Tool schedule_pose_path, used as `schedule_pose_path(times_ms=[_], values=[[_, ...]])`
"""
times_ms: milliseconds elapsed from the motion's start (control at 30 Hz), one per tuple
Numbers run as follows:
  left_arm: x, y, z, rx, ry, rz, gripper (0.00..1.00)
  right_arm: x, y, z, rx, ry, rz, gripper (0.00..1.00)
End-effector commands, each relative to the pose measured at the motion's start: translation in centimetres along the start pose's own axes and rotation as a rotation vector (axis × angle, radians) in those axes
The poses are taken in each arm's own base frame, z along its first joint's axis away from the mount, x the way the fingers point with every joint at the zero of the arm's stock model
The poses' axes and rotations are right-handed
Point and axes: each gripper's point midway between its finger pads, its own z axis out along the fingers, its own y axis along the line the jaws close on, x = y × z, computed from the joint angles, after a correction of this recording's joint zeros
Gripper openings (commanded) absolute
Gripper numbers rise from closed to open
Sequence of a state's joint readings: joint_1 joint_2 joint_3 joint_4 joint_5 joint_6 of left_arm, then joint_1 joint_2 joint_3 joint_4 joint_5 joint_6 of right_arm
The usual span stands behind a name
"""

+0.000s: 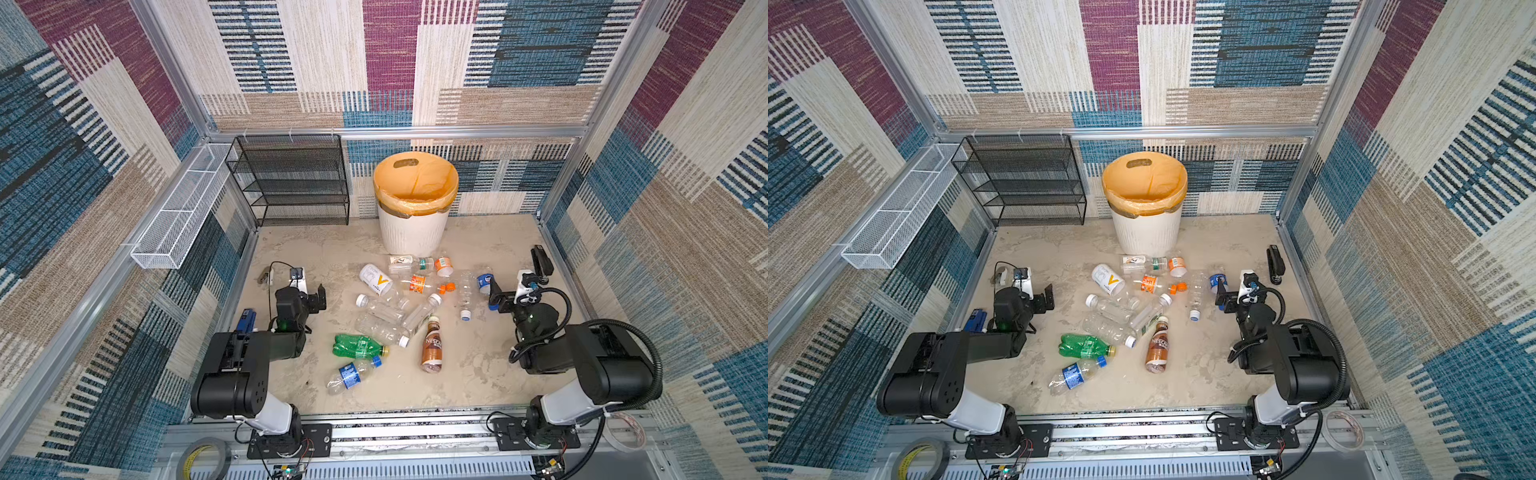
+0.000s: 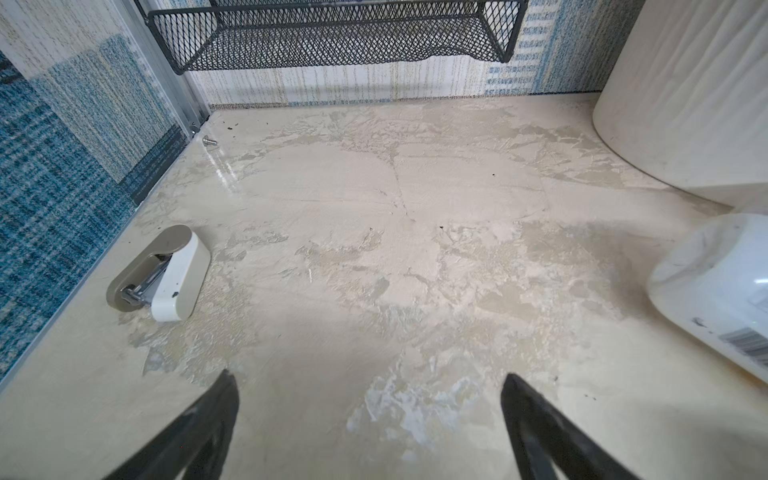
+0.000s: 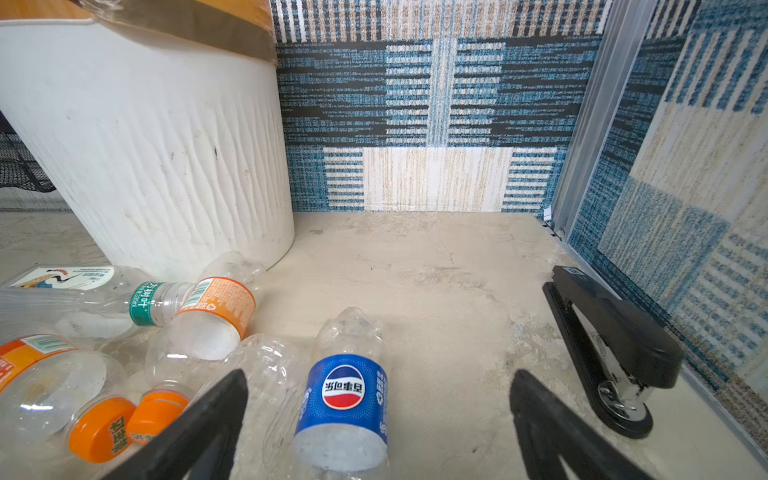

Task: Throw the plastic bottles in the bin
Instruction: 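Lower the right gripper onto the blue-labelled Pepsi bottle while the left arm reaches forward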

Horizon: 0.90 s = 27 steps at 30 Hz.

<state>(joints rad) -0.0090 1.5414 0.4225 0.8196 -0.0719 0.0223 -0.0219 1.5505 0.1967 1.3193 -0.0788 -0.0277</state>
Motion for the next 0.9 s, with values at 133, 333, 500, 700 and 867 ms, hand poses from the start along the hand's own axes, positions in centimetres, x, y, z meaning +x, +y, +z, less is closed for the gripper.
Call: schedule_pose_path(times_ms=[133,333,500,700,867], values=[[-0.29,-0.08,-0.05,0.006,-0.013,0.009,0.99,-0.73,0.1,0.04,-0.005,-0.027,-0.008,0.99],[-0.27,-0.1,0.05,0.018,-0.007,0.004,0.99,-0.74,0.09,0.12,-0.005,-0.026,-0.007,0.99],[-0.31,-0.11,0.06,0.019,-0.007,0.004,0.99,-0.73,0.11,0.09,-0.006,-0.027,-0.007,0.99],[-0.26,-0.13,0.1,0.022,-0.005,0.003,0.99,-0.72,-0.17,0.16,-0.003,-0.024,0.01,0.99],[-0.25,-0.15,0.16,0.026,-0.002,0.002,0.99,-0.68,-0.25,0.16,-0.008,-0.023,0.016,0.99]])
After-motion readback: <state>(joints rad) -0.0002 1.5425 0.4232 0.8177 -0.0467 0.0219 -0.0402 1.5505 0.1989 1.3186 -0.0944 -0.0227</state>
